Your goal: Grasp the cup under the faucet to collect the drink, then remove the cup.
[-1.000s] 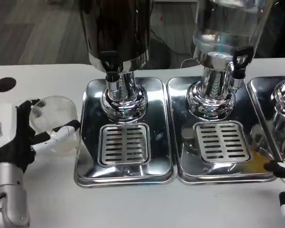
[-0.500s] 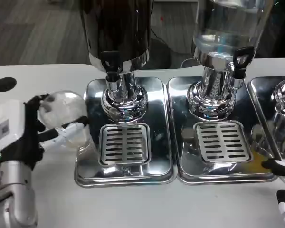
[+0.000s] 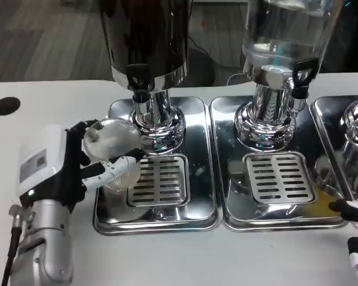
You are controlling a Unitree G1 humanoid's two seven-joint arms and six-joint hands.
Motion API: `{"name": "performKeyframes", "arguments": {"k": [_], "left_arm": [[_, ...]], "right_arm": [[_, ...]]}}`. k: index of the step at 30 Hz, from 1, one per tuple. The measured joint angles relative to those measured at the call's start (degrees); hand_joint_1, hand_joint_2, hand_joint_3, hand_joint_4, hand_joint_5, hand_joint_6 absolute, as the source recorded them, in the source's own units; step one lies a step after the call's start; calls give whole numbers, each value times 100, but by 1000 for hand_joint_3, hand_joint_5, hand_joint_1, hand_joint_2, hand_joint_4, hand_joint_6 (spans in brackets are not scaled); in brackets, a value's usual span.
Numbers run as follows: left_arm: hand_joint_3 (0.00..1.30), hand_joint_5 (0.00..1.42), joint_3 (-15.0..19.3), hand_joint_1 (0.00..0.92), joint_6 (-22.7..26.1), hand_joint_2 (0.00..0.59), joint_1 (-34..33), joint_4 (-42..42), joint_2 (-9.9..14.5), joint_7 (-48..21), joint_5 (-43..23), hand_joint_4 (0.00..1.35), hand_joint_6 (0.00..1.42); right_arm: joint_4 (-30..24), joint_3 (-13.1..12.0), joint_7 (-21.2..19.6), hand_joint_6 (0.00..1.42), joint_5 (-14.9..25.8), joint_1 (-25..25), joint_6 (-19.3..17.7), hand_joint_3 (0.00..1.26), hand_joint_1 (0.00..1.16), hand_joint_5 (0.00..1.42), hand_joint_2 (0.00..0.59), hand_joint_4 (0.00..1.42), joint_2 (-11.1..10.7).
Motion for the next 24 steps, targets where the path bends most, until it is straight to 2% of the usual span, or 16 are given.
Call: {"name": "performKeyframes", "arguments": {"k": [24], "left_arm": [[411, 657, -228, 388, -151, 119, 32, -320, -95, -9, -2, 430, 945]], "right_arm": [[89, 111, 1, 214, -12, -136, 31, 298, 528, 260, 509, 214, 0]]}}
